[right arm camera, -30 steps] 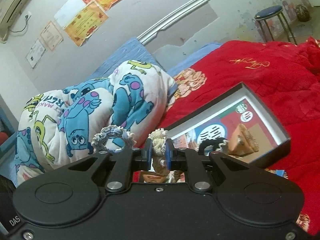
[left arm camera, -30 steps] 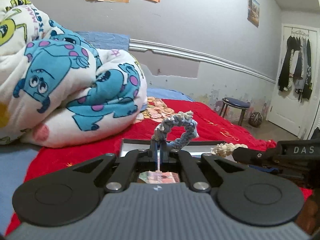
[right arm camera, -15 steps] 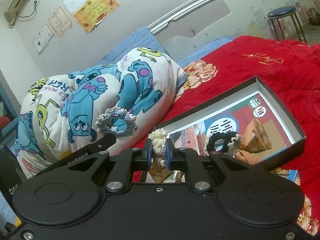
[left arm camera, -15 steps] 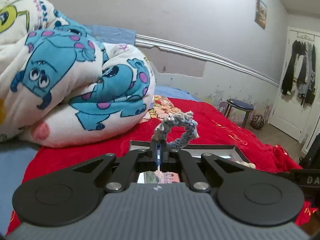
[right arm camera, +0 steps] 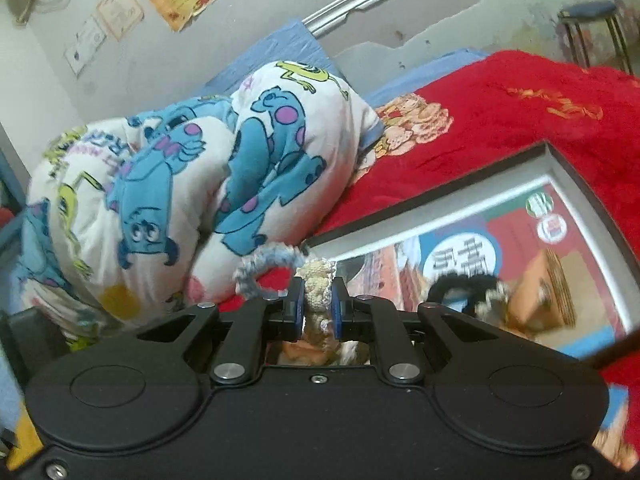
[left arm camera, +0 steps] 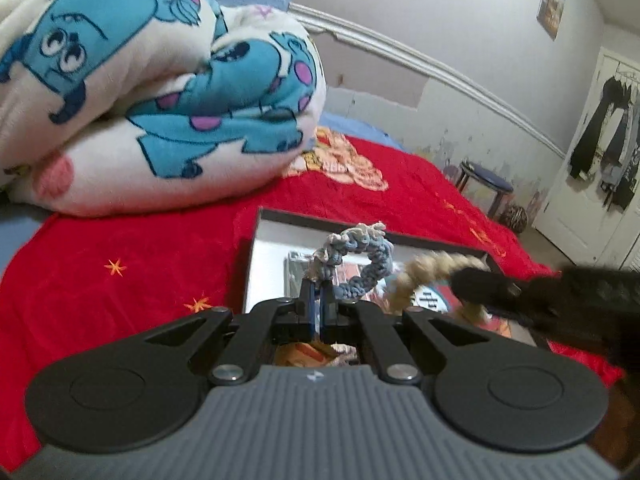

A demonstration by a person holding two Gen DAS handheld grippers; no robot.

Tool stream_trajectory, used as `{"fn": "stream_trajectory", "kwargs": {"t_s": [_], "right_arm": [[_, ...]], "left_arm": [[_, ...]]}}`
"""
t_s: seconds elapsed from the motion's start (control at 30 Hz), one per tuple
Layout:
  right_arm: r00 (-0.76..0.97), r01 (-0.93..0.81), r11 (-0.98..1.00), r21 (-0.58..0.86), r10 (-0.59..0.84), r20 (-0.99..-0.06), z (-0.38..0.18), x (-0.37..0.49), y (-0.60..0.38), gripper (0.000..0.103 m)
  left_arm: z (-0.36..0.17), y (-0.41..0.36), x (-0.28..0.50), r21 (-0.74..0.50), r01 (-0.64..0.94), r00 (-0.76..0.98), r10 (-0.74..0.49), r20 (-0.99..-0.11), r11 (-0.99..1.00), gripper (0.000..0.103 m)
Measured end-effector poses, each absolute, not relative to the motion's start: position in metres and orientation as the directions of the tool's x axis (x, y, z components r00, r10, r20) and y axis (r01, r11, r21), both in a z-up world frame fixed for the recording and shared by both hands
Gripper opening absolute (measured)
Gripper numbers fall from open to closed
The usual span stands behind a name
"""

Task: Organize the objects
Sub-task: 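Lower both scrunchies into the box and open both tools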

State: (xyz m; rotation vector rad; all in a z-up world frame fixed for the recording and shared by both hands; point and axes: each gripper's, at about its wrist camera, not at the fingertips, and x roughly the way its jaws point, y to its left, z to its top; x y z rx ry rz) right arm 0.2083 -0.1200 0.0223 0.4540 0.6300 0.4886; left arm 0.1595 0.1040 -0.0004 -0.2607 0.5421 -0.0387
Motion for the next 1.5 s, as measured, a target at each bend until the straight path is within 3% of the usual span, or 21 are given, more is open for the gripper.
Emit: {"fn": "stream_trajectory", "kwargs": {"t_s": [0.27, 0.93, 1.07, 1.1, 1.17, 1.3, 1.37, 1.5], "right_arm": [[0.722, -0.317, 0.814, 0.488, 0.540, -0.432, 0.012, 0.230, -0.099, 0.013], [0.701, -0.258, 0.839, 0.479, 0.504, -0.504, -0.007, 0.238, -0.101, 0.014], [0.697, -0.247, 0.836, 0.490, 0.505, -0.510, -0.009, 0.238, -0.101, 0.017], [0.695, -0.246, 0.834, 0.494, 0.507, -0.510, -0.009, 0.237, -0.101, 0.017], [0.697, -0.241, 0.838, 0.489, 0.501, -0.514, -0.007, 0.235, -0.100, 0.027], [0.695, -0.263, 0.843, 0.470, 0.503, -0.513, 0.009, 0.223, -0.097, 0.040], [0.723, -0.284, 0.842, 0.458, 0.502, -0.474, 0.021, 0.211, -0.097, 0.053], [0.763, -0.316, 0.835, 0.452, 0.506, -0.401, 0.047, 0.186, -0.100, 0.064]], "left_arm": [[-0.006, 0.101, 0.163, -0.219, -0.075, 0.838, -0.057, -0.543, 0.973, 0.003], [-0.020, 0.092, 0.171, -0.220, -0.066, 0.790, -0.084, -0.607, 0.973, 0.005], [-0.021, 0.091, 0.170, -0.221, -0.071, 0.786, -0.082, -0.613, 0.973, 0.014], [-0.020, 0.091, 0.170, -0.229, -0.070, 0.785, -0.088, -0.613, 0.971, 0.028], [-0.018, 0.092, 0.169, -0.251, -0.066, 0.789, -0.103, -0.605, 0.966, 0.045], [-0.008, 0.094, 0.159, -0.268, -0.074, 0.813, -0.097, -0.574, 0.961, 0.060], [-0.001, 0.096, 0.153, -0.266, -0.089, 0.828, -0.077, -0.556, 0.960, 0.071], [0.014, 0.107, 0.134, -0.314, -0.126, 0.860, -0.054, -0.507, 0.941, 0.082]]}}
